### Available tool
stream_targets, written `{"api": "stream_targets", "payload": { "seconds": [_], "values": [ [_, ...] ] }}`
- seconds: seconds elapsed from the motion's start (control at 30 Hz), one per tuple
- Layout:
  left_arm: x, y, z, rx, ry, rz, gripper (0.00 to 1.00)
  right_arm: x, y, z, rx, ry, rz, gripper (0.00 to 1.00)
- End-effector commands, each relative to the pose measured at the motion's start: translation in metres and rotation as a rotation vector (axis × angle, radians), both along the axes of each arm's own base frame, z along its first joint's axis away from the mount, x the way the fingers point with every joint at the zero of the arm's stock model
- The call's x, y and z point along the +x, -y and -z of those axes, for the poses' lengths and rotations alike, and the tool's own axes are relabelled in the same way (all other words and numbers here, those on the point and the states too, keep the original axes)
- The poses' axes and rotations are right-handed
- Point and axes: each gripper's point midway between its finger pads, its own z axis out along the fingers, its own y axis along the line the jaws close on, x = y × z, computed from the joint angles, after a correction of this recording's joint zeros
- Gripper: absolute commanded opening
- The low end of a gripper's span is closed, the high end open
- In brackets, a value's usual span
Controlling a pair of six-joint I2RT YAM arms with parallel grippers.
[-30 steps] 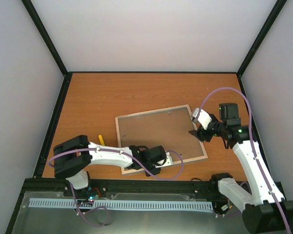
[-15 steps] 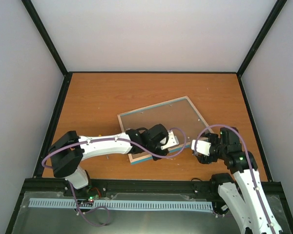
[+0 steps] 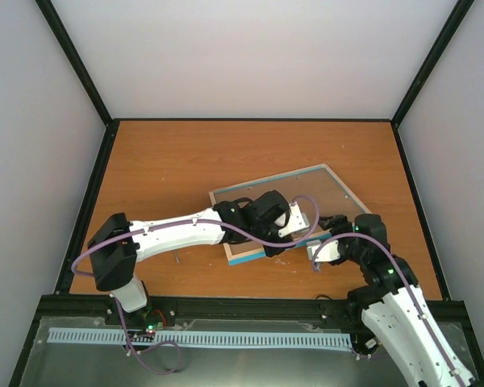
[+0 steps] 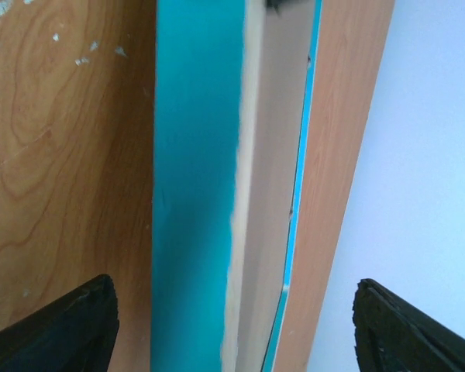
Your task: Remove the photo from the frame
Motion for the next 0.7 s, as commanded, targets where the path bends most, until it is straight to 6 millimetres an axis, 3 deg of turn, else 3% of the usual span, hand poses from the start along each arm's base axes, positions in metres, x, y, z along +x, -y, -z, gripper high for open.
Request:
{"api": "stream_targets", "payload": {
  "seconds": [0.0,0.17,0.5,0.67],
  "values": [
    [0.013,0.029,-0.056,-0.163,0.066,0.017,0.01,0.013,-0.008,0.003,-0.089,0.063,-0.017,0.79],
    [0.015,0.032,-0.055,-0.156,0.058,0.012,0.01,0.014,-0.017,0.011,-0.135,0.076,-0.033,0.72],
    [0.011,0.036,-0.059,-0.183,0.03,0.019,0.01,0.031,-0.01,0.02,-0.219,0.151,0.025,0.63],
    [0.012,0.036,-0.06,-0.19,0.031,0.018,0.01,0.037,-0.012,0.02,-0.228,0.194,0.024,0.51]
  ]
}}
